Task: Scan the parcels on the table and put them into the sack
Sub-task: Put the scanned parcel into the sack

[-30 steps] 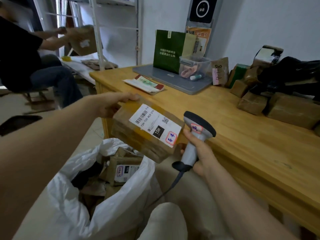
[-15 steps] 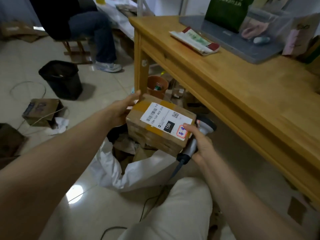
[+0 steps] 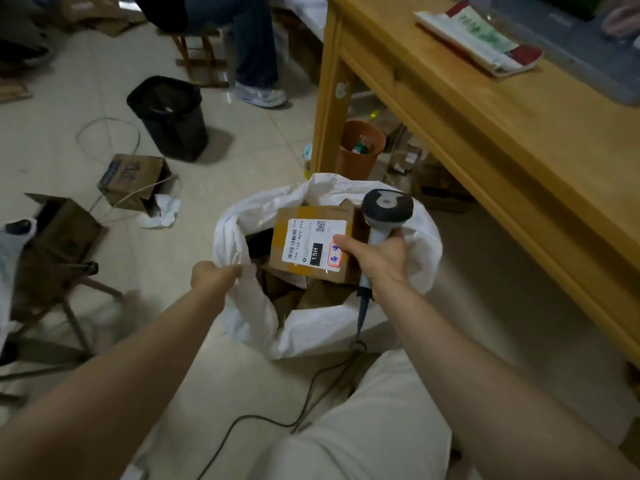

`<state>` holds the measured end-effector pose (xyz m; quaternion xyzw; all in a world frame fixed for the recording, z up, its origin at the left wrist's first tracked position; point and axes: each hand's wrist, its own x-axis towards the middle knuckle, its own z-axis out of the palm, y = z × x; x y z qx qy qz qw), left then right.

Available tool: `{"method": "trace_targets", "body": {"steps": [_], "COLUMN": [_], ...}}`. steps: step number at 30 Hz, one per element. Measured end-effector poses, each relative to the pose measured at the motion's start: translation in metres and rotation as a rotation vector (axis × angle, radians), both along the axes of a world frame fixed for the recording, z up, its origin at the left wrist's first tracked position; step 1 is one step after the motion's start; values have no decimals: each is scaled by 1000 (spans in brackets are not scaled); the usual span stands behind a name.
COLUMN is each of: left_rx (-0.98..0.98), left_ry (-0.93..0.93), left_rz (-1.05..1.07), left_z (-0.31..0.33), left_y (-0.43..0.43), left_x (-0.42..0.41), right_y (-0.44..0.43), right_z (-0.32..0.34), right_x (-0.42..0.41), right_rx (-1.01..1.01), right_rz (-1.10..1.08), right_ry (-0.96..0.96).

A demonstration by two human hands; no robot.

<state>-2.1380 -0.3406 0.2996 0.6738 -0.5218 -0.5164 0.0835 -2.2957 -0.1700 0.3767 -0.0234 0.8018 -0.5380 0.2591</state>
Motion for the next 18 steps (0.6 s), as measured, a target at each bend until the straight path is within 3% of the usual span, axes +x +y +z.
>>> {"method": "trace_targets", "body": {"steps": [7, 12, 18], "left_rx": [-129, -115, -77], "left_ry": [-76, -39, -58], "left_rz": [-141, -124, -176], "left_z": [22, 20, 19], "left_y": [-22, -19, -8], "left_x": [30, 34, 22], "right_y": [-35, -38, -16], "right_z": [-19, -25, -31], "right_x": [33, 39, 32], "right_rx": [144, 310, 276], "right_rz": [245, 470, 360], "right_ry": [181, -86, -99]}}
